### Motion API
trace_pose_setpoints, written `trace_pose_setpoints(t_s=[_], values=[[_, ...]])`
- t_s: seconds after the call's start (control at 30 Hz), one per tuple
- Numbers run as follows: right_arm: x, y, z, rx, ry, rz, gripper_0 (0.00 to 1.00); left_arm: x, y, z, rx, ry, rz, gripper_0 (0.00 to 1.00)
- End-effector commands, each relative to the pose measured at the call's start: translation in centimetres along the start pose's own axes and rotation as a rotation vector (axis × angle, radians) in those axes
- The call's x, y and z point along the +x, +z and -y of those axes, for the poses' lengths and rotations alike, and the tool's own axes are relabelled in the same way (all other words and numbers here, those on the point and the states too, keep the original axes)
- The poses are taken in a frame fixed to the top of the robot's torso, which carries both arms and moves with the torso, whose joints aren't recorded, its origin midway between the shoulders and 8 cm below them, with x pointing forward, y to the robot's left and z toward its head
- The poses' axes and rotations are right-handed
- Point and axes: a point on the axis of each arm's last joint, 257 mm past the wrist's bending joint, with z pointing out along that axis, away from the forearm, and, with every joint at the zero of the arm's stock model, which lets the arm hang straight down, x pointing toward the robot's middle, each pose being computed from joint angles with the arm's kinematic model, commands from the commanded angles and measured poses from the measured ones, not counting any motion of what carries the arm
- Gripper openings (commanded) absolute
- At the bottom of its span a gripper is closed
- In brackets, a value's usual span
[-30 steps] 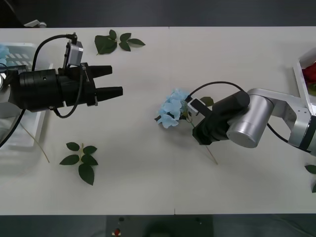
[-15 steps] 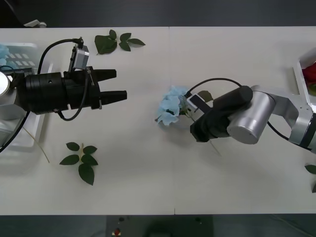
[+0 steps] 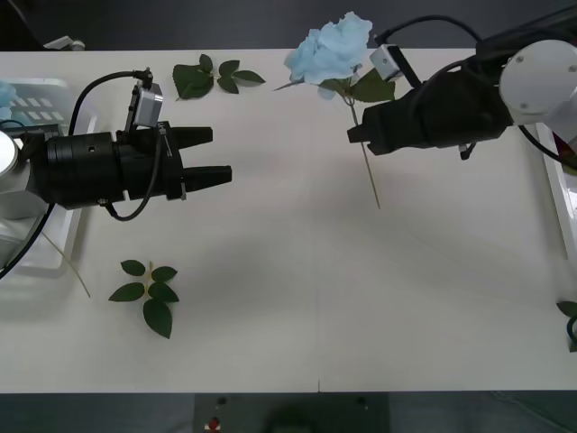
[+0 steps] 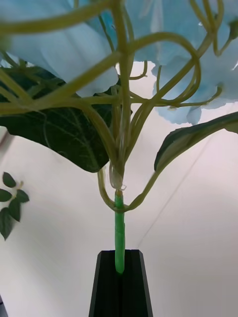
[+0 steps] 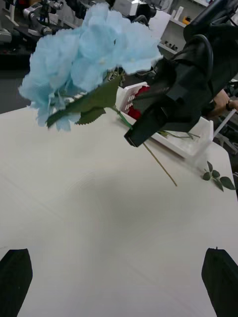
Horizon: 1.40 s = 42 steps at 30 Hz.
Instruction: Put the red flowers into the right box and the blue flowers into the left box
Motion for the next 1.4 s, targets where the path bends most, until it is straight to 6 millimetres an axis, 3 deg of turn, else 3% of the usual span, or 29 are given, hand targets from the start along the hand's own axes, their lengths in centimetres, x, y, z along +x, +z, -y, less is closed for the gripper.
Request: trace_pose_setpoints(t_s=[0.03,0.3,0.6,0.8,1.4], values=[[-2.9,-0.4,-1.5,-0.098,-0.12,0.07,0.0,-0.3,-0.4,0.8,0.011,-0.012,0.006,0.98],[-5.7,0.0,-4.2,-0.26,-0.185,0.22,0.0,1.6,1.5,2.8,0.027,-0.116,0.077,0.95],[-6.3,0.2,-6.8,-0.371,-0.174,0.261,0.0,2.2,5.5,4.3,0.006,-0.152,0.149,0.93],[-7.1,0.2,-8.7,-0.434,-0.135,0.294,0.0,0.7,7.7,3.9,-0.031,-0.128,0.18,0.93],[-8.6,-0.2,-9.8,-0.482,-0.063,0.347,0.0,-2.8,11.5,2.6,-0.102,-0.056,0.195,0.93]])
